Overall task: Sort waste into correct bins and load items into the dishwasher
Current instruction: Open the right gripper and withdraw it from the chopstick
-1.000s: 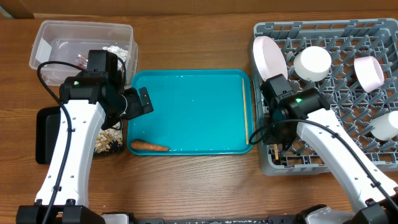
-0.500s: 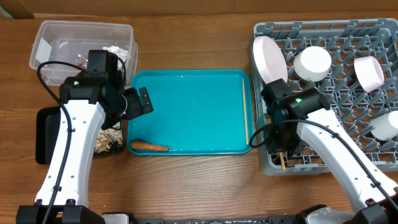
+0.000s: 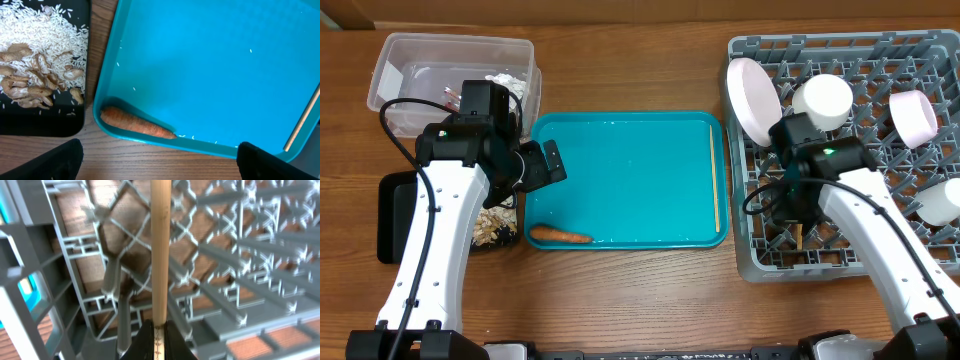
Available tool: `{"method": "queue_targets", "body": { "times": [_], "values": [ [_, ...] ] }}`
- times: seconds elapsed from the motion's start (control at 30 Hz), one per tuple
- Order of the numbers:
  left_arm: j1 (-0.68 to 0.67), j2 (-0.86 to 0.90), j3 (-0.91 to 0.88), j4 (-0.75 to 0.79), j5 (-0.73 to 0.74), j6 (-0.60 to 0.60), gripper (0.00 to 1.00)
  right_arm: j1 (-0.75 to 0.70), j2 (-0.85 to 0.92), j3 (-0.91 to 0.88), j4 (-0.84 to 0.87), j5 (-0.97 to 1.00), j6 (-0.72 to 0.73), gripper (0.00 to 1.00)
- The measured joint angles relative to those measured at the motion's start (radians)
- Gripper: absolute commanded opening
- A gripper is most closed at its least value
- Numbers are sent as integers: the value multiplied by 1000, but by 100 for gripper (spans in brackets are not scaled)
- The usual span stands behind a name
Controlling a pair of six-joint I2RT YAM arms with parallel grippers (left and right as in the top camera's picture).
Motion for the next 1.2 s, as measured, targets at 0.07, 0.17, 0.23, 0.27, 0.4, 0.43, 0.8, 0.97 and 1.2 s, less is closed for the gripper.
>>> {"method": "queue_targets", "body": {
  "times": [0.07,0.17,0.23,0.27,0.4,0.43,0.8,0.97,1.2],
  "values": [
    [0,0,0,0,0,0,100,-14,0,0,23,-18,-54,5],
    [0,0,0,0,0,0,100,-15,0,0,56,-41,-144,4],
    [0,0,0,0,0,0,100,-15,0,0,77,-50,-194,4],
    [0,0,0,0,0,0,100,-15,0,0,84,-52,-213,4],
    [0,0,0,0,0,0,100,-15,6,0,89,-56,-258,4],
    [0,0,0,0,0,0,100,-15,10,0,89,-56,-265,4],
    [0,0,0,0,-8,0,100,-17,27,-26,90,-63,-285,5],
    [0,0,0,0,-11,0,100,-21,27,-53,89,-51,-291,44],
    [0,0,0,-1,-11,0,100,-23,27,-53,93,-43,-272,54]
  ]
}}
